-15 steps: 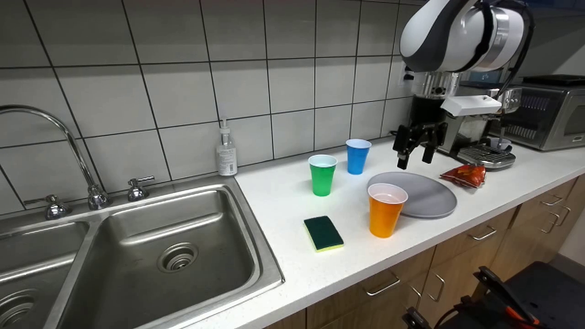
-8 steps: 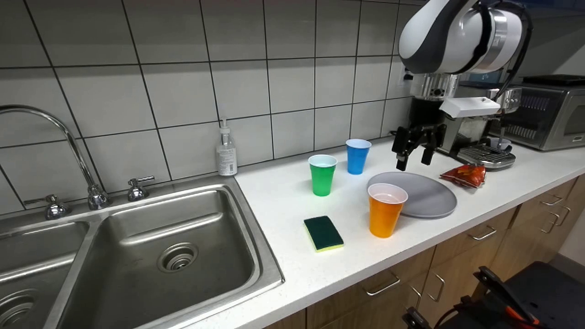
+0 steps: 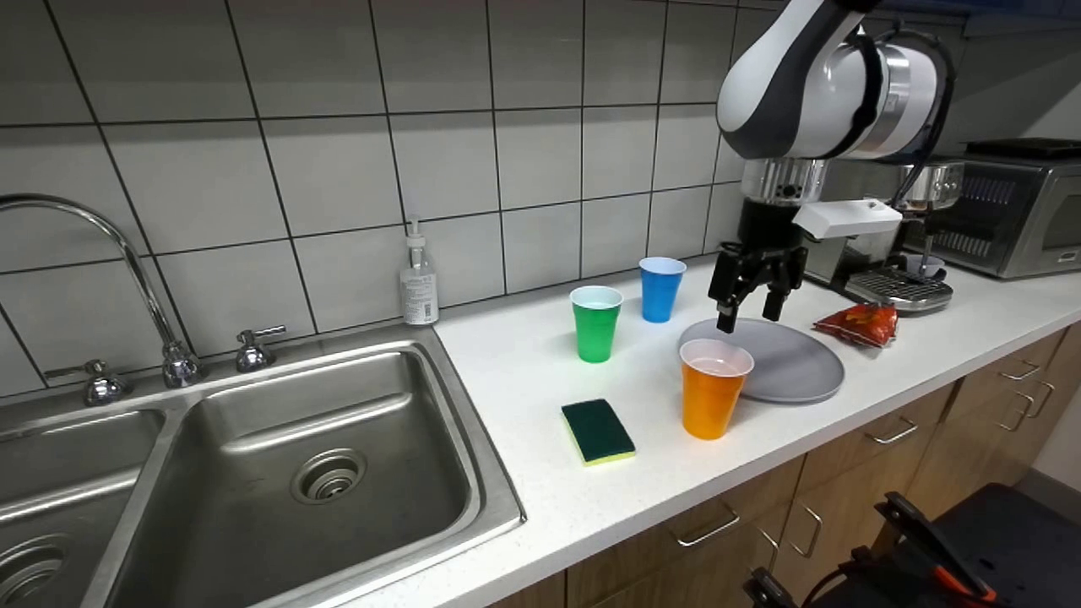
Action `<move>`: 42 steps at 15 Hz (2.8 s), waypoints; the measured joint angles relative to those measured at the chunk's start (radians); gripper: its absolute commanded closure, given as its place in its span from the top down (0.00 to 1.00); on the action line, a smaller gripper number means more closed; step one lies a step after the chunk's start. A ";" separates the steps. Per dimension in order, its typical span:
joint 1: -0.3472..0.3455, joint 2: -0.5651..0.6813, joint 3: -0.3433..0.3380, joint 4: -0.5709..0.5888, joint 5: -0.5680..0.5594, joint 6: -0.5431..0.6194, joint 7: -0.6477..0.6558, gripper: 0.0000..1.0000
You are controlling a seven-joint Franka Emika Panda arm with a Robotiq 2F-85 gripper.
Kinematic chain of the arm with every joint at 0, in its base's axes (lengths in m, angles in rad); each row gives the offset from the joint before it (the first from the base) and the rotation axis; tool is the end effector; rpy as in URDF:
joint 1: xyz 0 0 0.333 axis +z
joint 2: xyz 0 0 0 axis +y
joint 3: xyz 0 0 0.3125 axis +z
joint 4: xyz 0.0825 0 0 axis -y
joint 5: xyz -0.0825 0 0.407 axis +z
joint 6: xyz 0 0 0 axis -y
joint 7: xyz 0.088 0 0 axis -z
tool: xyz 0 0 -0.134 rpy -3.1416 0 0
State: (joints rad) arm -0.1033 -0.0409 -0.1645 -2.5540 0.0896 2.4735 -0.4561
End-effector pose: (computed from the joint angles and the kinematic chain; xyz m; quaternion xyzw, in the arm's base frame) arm 0.4425 -0.1193 0.2303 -0.9976 -0.0585 0.0081 0.0355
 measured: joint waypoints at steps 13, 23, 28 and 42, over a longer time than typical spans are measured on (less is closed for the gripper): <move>0.005 0.111 0.037 0.000 0.003 0.081 0.000 1.00; 0.005 0.127 0.050 0.000 0.003 0.092 0.000 0.12; 0.005 0.127 0.050 0.000 0.003 0.092 0.000 0.01; 0.000 0.048 0.048 -0.001 0.134 0.091 -0.046 0.01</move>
State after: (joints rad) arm -0.1035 0.0072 -0.1170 -2.5550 0.2236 2.5645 -0.5022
